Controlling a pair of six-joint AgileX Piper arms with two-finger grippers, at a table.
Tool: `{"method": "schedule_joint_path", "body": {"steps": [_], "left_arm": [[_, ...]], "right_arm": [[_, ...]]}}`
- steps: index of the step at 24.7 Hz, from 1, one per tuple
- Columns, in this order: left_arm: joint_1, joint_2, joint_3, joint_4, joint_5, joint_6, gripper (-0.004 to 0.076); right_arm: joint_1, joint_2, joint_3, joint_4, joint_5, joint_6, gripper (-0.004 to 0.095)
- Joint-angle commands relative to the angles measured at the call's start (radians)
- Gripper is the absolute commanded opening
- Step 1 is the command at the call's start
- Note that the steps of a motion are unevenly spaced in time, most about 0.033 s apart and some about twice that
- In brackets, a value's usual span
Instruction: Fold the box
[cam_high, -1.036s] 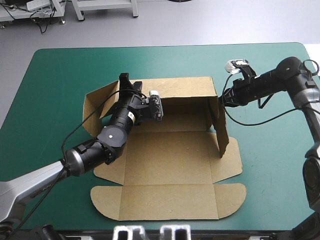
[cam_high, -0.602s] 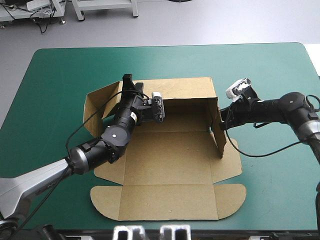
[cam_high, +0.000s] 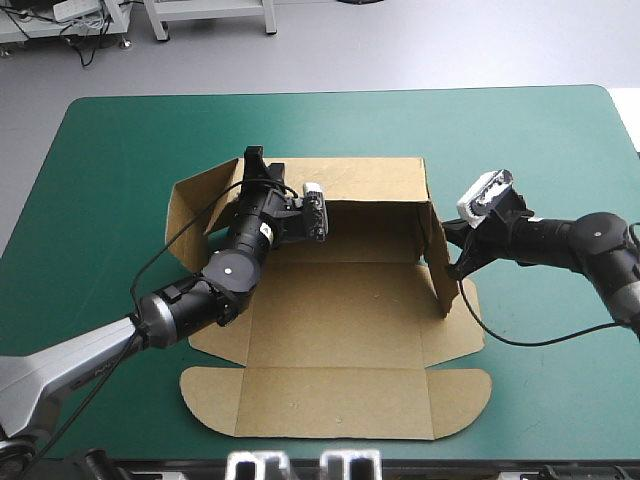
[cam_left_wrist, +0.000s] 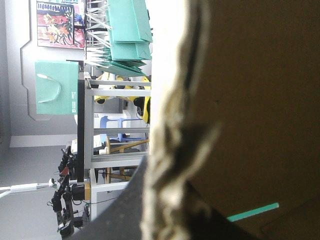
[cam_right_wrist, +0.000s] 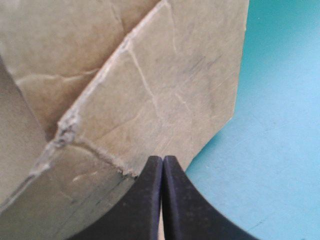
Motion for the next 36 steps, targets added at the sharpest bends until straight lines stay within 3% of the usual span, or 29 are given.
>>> {"method": "schedule_joint_path", "body": {"steps": [1, 5, 11, 14, 19, 21, 24, 28, 33, 36], "left_arm": [[-0.003, -0.031, -0.027, 0.097, -0.005, -0.001, -0.0008], [-0.003, -0.031, -0.027, 0.097, -0.003, -0.001, -0.0008], [-0.003, -0.031, -0.027, 0.097, 0.004, -0.017, -0.0008], [-0.003, -0.031, -0.027, 0.097, 0.002, -0.016, -0.0008], [-0.003, -0.031, -0.027, 0.097, -0.006, 0.002, -0.0008], [-0.003, -0.031, -0.027, 0.097, -0.006, 0.002, -0.0008], [-0.003, -0.031, -0.027, 0.097, -0.006, 0.002, -0.0008], [-0.003, -0.031, -0.027, 0.097, -0.006, 0.002, -0.0008], [-0.003, -0.031, -0.027, 0.097, -0.004, 0.002, -0.0008], [-0.003, -0.031, -0.027, 0.097, -0.007, 0.002, -0.0008]], "right_arm": [[-0.006, -0.024, -0.087, -0.099, 0.093, 0.098, -0.0018], [-0.013, -0.024, -0.122, -0.100, 0.241, 0.123, -0.0018], [-0.114, -0.041, -0.123, -0.013, 0.297, 0.045, 0.0006], [-0.134, -0.074, -0.125, -0.006, 0.297, 0.045, 0.0241], [-0.134, -0.077, -0.125, -0.010, 0.249, 0.108, 0.0799], [-0.132, -0.065, -0.125, -0.010, 0.252, 0.120, 0.0879], [-0.132, -0.055, -0.125, -0.022, 0.309, 0.120, 0.0881], [-0.132, -0.089, -0.132, -0.029, 0.432, 0.102, 0.0807], [-0.132, -0.111, -0.130, -0.054, 0.442, 0.092, 0.0770], [-0.132, -0.081, -0.130, -0.047, 0.390, 0.089, 0.0770]]}}
